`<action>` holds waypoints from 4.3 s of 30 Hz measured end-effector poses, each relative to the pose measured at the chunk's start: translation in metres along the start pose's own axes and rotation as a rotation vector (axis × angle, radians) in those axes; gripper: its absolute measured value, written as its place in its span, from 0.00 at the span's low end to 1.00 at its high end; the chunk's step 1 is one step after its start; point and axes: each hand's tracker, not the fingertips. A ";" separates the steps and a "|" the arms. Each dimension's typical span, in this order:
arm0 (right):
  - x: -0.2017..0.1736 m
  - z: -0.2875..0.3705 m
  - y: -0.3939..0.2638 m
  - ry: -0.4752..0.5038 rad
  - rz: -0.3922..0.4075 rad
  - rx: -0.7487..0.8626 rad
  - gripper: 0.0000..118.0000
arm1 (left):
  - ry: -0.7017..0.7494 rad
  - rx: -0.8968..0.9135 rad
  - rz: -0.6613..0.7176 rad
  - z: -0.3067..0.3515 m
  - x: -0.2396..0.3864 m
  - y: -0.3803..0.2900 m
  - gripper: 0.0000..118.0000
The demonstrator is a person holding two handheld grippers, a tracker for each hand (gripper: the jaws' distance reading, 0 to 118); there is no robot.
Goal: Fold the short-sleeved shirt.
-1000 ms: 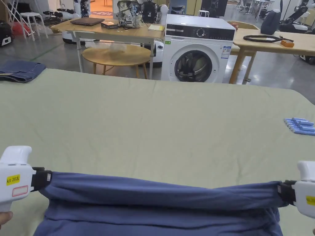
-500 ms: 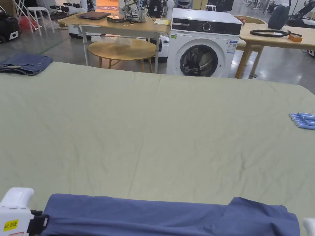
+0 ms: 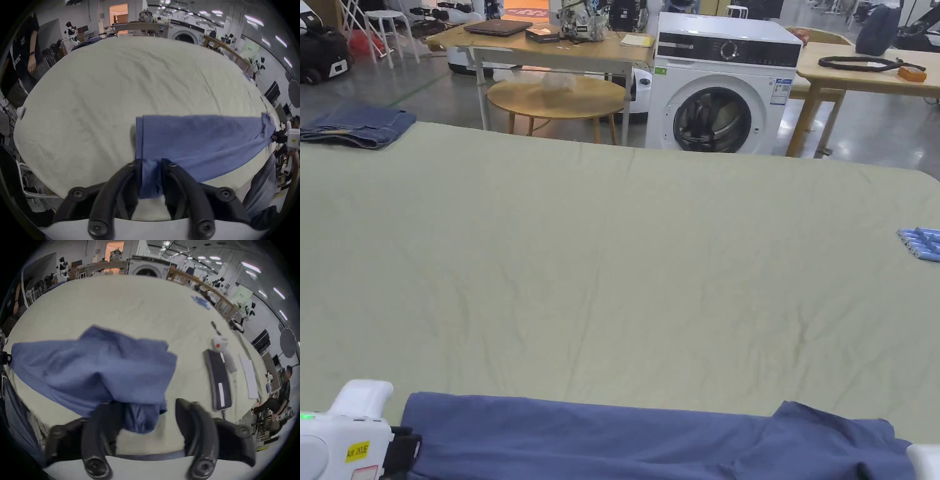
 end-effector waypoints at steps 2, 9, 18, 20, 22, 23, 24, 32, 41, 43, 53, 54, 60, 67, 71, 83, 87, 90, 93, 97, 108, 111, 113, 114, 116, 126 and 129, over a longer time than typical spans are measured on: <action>0.004 0.015 0.009 0.004 -0.032 0.071 0.60 | 0.003 0.052 0.011 0.009 0.003 0.008 0.23; -0.024 0.046 0.050 0.015 -0.110 0.378 0.61 | -0.006 0.315 0.001 0.021 0.035 0.042 0.23; -0.094 0.073 0.085 0.051 -0.223 0.813 0.47 | 0.079 0.707 -0.063 0.035 0.091 0.066 0.23; -0.105 0.074 0.090 0.056 -0.221 0.866 0.22 | 0.086 0.774 -0.079 0.042 0.099 0.066 0.23; -0.113 0.075 0.096 0.070 -0.220 0.891 0.06 | 0.089 0.838 -0.090 0.046 0.104 0.068 0.18; -0.116 0.076 0.098 0.071 -0.222 0.892 0.00 | 0.095 0.862 -0.095 0.048 0.105 0.070 0.07; -0.119 0.074 0.101 0.079 -0.228 0.902 0.00 | 0.102 0.867 -0.092 0.050 0.107 0.071 0.01; -0.133 0.070 0.109 0.090 -0.210 0.917 0.00 | 0.151 0.867 -0.074 0.064 0.093 0.076 0.00; -0.137 0.062 0.113 0.088 -0.162 0.898 0.00 | -0.015 0.439 0.014 0.058 0.010 0.061 0.00; -0.137 0.058 0.113 0.097 -0.156 0.884 0.00 | -0.076 0.329 0.033 0.048 -0.012 0.058 0.00; -0.143 0.044 0.104 0.117 -0.128 0.820 0.00 | -0.396 -0.005 0.161 0.008 -0.075 0.036 0.50; -0.143 0.043 0.103 0.118 -0.126 0.817 0.00 | -0.441 -0.028 0.184 0.004 -0.077 0.034 0.51; -0.142 0.039 0.100 0.121 -0.127 0.791 0.00 | -0.654 -0.221 0.384 -0.057 -0.119 0.015 0.54; -0.144 0.035 0.097 0.122 -0.123 0.777 0.00 | -0.855 -0.137 0.499 -0.083 -0.119 0.007 0.50; -0.147 0.032 0.097 0.135 -0.124 0.761 0.00 | -0.725 -0.132 0.441 -0.091 -0.102 0.013 0.08; -0.143 0.033 0.098 0.131 -0.112 0.760 0.00 | -0.640 -0.004 0.412 -0.044 -0.086 0.024 0.04; -0.138 0.032 0.099 0.127 -0.117 0.757 0.00 | -0.582 0.029 0.393 -0.007 -0.083 0.035 0.04; -0.136 0.032 0.099 0.126 -0.116 0.758 0.00 | -0.451 0.042 0.368 0.010 -0.108 0.047 0.04; -0.136 0.032 0.100 0.128 -0.110 0.760 0.00 | -0.345 0.039 0.349 0.037 -0.100 0.052 0.04; -0.139 0.031 0.102 0.138 -0.104 0.761 0.00 | -0.320 0.010 0.351 0.053 -0.078 0.053 0.04; -0.140 0.032 0.099 0.148 -0.094 0.755 0.00 | -0.572 -0.021 0.299 0.064 0.000 0.070 0.04; -0.139 0.030 0.098 0.149 -0.096 0.749 0.00 | -0.527 -0.068 0.213 0.049 0.033 0.075 0.04; -0.138 0.029 0.097 0.149 -0.099 0.743 0.00 | -0.500 -0.102 0.176 0.033 0.060 0.077 0.04; -0.138 0.029 0.097 0.150 -0.101 0.742 0.00 | -0.499 -0.129 0.163 0.023 0.073 0.077 0.04; -0.136 0.028 0.095 0.147 -0.102 0.736 0.00 | -0.473 -0.193 0.148 0.000 0.098 0.076 0.04; -0.128 0.025 0.088 0.129 -0.094 0.713 0.00 | -0.269 -0.295 0.089 -0.085 0.169 0.057 0.07; -0.128 0.024 0.086 0.126 -0.089 0.709 0.00 | -0.290 -0.285 0.095 -0.074 0.171 0.058 0.25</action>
